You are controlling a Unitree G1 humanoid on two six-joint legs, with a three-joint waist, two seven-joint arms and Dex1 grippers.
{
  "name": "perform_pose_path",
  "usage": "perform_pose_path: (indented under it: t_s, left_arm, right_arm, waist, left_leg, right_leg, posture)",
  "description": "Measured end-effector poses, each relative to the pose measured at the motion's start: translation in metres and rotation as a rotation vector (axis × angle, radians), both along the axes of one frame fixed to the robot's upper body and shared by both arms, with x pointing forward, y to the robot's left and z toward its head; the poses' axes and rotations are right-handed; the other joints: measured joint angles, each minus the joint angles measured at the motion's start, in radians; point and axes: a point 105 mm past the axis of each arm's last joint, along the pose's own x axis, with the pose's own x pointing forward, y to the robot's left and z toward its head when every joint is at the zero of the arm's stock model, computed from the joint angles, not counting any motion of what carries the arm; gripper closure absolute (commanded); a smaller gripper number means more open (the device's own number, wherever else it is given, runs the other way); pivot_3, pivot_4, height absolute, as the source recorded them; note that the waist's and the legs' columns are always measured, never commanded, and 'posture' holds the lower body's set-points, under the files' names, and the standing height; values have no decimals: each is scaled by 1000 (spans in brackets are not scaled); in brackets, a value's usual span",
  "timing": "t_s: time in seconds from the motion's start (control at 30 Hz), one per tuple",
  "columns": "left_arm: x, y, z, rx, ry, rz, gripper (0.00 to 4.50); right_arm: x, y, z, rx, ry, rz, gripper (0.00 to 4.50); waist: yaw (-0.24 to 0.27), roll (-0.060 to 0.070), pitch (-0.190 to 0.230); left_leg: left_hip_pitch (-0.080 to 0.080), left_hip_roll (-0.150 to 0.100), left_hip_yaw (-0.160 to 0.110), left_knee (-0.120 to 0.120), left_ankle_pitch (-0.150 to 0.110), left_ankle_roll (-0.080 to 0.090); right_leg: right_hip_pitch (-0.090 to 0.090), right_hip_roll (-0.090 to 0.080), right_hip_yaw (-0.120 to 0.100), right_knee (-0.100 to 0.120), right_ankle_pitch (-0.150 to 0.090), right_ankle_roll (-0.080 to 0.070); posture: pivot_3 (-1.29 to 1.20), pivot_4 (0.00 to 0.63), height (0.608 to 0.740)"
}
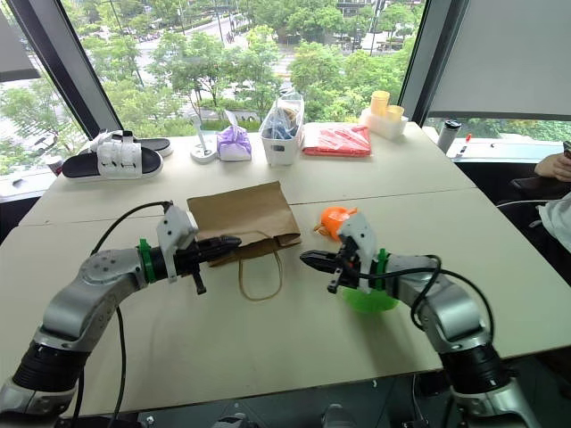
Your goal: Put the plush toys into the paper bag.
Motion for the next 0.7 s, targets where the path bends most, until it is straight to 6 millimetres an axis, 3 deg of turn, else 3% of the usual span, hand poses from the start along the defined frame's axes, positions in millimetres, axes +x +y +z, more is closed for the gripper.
perform_pose_path:
  t_s: [0.1, 0.27, 0.43, 0.7]
  left_arm:
    - [-4, -6, 11, -35, 15, -21, 4458]
    - [-9, -12, 13, -70, 58, -36, 4458]
    - [-9, -9, 28, -166, 74, -2, 4458]
    - [-2, -1, 76, -344, 19, 55, 4458]
  right_arm:
    - [12, 23, -12, 13, 4, -43, 4500]
    - [33, 61, -15, 73, -14, -97, 4500]
    - [50, 97, -33, 41, -13, -120, 4500]
    - [58, 104, -55, -53, -63, -162, 4500]
  waist:
    - [-4, 0, 0]
    - [-5, 0, 0]
    - [-4, 0, 0]
    - [-6, 0, 0]
  left_leg:
    - [0, 0, 0, 0, 1, -1]
    - [0, 0, -2, -1, 1, -2]
    - [0, 0, -3, -1, 2, -4]
    - [0, 0, -3, -1, 3, -5]
  right_leg:
    - [-1, 0, 0, 1, 0, 0]
    - [-1, 1, 0, 2, 0, 0]
    - [-2, 1, 0, 2, 0, 0]
    - [-2, 1, 0, 3, 0, 0]
  posture:
    - [0, 150, 740]
    - [0, 150, 740]
    - [0, 150, 740]
    - [0, 150, 740]
